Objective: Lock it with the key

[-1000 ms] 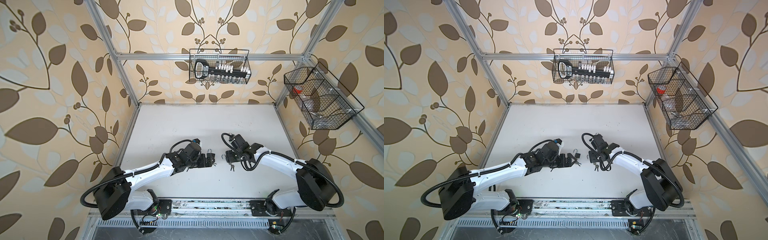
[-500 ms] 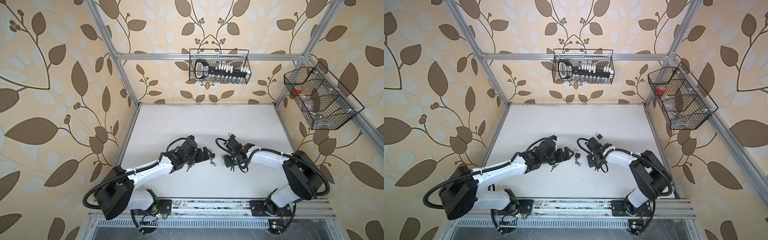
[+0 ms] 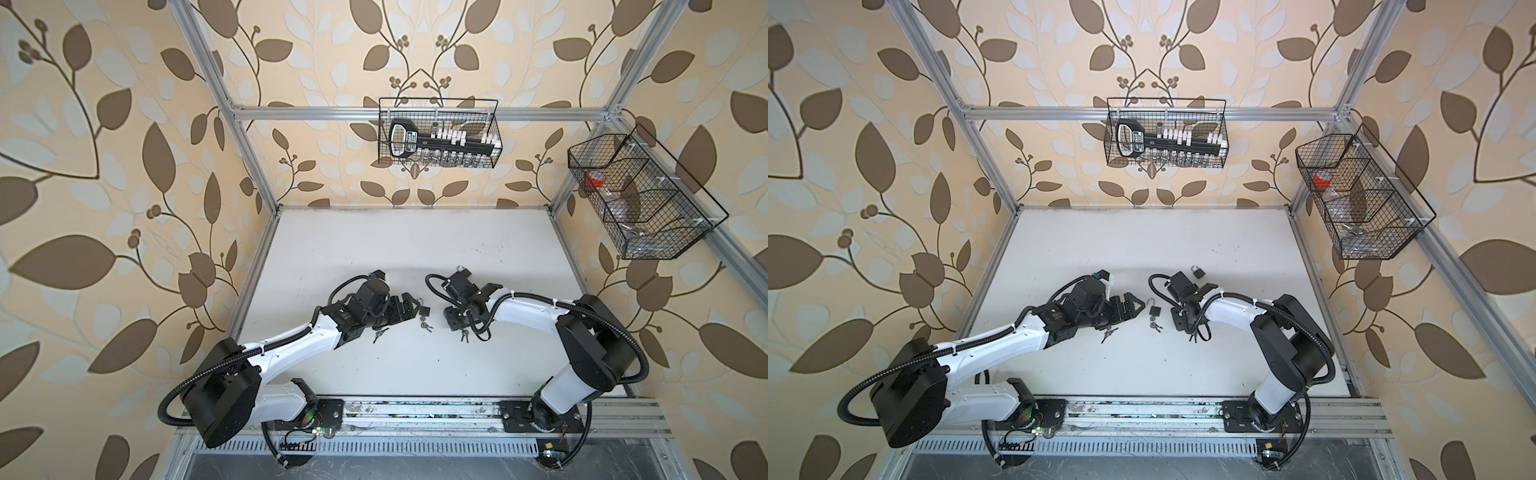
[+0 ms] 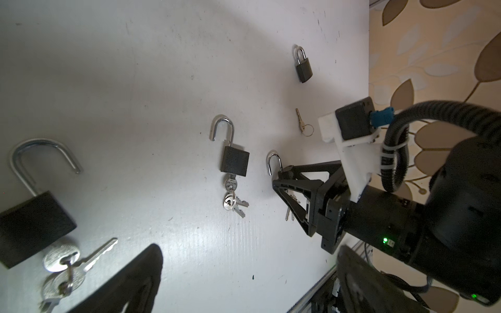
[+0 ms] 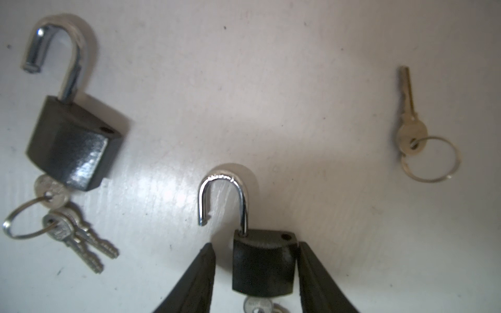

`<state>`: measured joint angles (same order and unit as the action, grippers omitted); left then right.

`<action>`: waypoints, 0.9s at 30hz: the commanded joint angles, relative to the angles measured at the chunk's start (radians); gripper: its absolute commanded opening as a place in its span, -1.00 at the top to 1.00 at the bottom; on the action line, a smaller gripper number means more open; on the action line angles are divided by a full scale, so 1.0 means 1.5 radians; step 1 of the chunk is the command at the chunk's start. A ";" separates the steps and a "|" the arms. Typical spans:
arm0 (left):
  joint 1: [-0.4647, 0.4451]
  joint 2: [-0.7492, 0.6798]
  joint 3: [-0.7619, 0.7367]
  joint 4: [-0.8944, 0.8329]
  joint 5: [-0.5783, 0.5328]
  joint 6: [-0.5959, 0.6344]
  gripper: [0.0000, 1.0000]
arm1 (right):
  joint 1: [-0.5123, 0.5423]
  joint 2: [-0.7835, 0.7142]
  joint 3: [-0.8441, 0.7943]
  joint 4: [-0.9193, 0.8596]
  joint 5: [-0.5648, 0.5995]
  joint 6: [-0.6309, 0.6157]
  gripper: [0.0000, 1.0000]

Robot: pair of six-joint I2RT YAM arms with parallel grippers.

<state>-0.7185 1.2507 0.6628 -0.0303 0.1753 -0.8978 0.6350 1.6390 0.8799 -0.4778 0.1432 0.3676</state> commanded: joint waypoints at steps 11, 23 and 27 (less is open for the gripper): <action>0.006 -0.029 0.001 -0.005 -0.014 0.009 -0.98 | 0.003 0.002 -0.009 -0.028 0.022 0.017 0.32; 0.025 -0.104 0.111 -0.113 -0.027 0.099 -0.98 | 0.003 -0.206 0.001 -0.025 0.030 -0.005 0.82; 0.031 -0.118 0.145 -0.123 -0.031 0.116 -0.98 | 0.003 -0.322 -0.017 0.039 0.037 -0.006 1.00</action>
<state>-0.6853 1.1030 0.8307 -0.1829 0.1562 -0.7807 0.6350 1.2476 0.8688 -0.4885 0.1711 0.3717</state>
